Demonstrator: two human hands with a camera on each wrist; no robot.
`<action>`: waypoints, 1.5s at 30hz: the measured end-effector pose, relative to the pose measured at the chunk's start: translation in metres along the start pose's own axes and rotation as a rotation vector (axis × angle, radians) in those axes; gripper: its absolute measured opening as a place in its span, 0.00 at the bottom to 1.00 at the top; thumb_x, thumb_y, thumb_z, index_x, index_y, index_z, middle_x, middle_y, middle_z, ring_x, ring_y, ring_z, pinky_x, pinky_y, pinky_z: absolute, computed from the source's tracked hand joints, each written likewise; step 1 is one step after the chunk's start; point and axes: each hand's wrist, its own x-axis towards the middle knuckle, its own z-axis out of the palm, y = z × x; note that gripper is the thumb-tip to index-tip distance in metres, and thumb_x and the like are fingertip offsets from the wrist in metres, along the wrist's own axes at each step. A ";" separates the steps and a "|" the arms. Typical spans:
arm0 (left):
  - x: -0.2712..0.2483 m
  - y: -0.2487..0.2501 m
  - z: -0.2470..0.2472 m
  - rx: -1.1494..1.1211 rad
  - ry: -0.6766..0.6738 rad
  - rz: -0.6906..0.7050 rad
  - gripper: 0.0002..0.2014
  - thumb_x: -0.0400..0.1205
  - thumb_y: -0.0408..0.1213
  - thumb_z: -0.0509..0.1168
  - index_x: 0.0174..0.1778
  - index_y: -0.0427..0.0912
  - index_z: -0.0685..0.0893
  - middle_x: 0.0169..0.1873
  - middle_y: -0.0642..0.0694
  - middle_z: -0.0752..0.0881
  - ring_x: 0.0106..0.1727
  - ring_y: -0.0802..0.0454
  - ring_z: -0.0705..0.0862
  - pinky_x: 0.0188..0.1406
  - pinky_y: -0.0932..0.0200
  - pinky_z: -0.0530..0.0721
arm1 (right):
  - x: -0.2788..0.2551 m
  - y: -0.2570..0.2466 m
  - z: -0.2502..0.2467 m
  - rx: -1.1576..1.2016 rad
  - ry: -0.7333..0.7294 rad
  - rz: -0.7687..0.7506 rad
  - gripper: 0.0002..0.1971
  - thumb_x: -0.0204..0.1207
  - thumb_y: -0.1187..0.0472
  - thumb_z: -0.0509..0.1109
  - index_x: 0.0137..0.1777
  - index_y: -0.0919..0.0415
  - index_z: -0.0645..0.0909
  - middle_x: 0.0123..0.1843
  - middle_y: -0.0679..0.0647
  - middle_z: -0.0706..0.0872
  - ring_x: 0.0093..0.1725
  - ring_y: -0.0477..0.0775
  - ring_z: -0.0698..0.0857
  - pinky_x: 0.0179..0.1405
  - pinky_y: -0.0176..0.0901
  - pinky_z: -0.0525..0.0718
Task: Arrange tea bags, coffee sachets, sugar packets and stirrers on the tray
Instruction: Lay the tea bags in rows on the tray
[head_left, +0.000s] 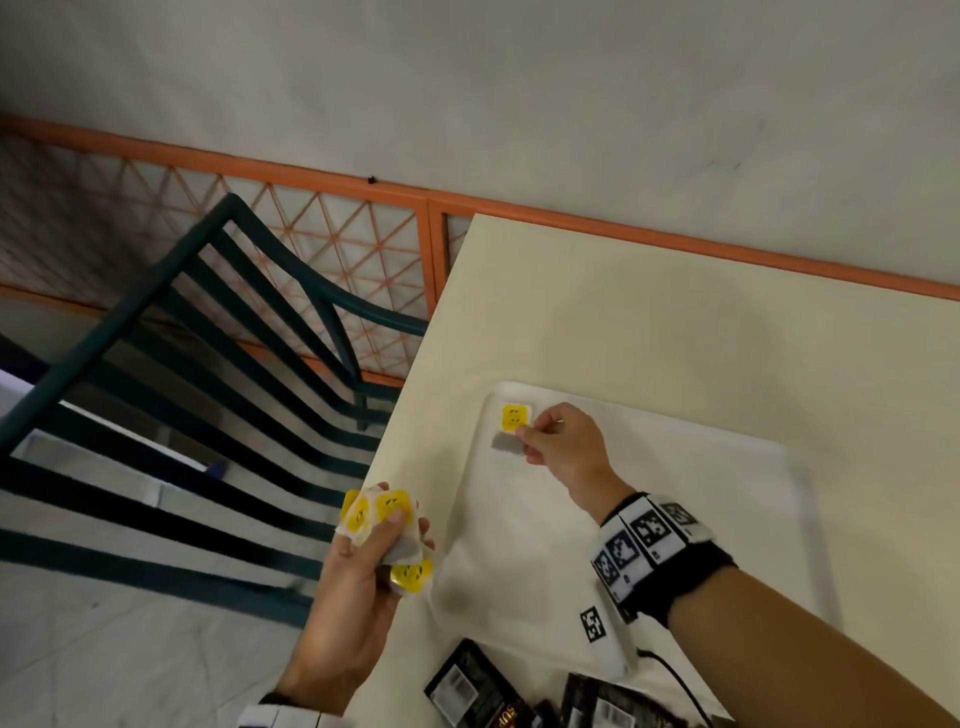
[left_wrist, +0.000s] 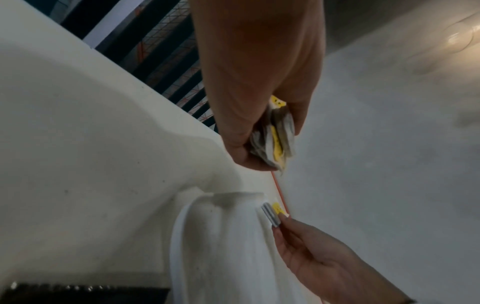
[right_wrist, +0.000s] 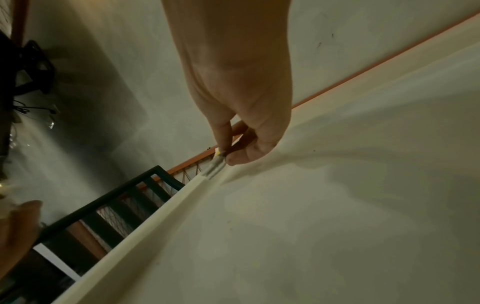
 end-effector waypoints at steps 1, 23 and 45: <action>0.002 0.001 -0.002 0.019 0.004 -0.005 0.19 0.77 0.33 0.63 0.65 0.44 0.78 0.43 0.45 0.89 0.39 0.52 0.89 0.34 0.59 0.89 | 0.006 -0.001 0.005 -0.026 0.010 -0.015 0.14 0.70 0.71 0.73 0.32 0.59 0.71 0.31 0.59 0.81 0.26 0.54 0.80 0.40 0.51 0.85; 0.019 0.000 0.003 0.037 -0.076 -0.077 0.15 0.77 0.32 0.62 0.59 0.48 0.79 0.49 0.39 0.84 0.47 0.45 0.85 0.35 0.58 0.89 | 0.012 0.011 0.018 -0.720 -0.133 -0.459 0.16 0.80 0.68 0.60 0.63 0.59 0.82 0.60 0.58 0.79 0.62 0.56 0.78 0.66 0.39 0.73; 0.037 -0.004 0.027 0.143 -0.184 -0.083 0.27 0.71 0.36 0.70 0.68 0.43 0.76 0.56 0.37 0.85 0.56 0.41 0.85 0.45 0.51 0.86 | -0.053 0.000 0.017 -0.009 -0.351 -0.105 0.04 0.75 0.62 0.71 0.39 0.54 0.80 0.33 0.48 0.82 0.29 0.41 0.77 0.27 0.28 0.74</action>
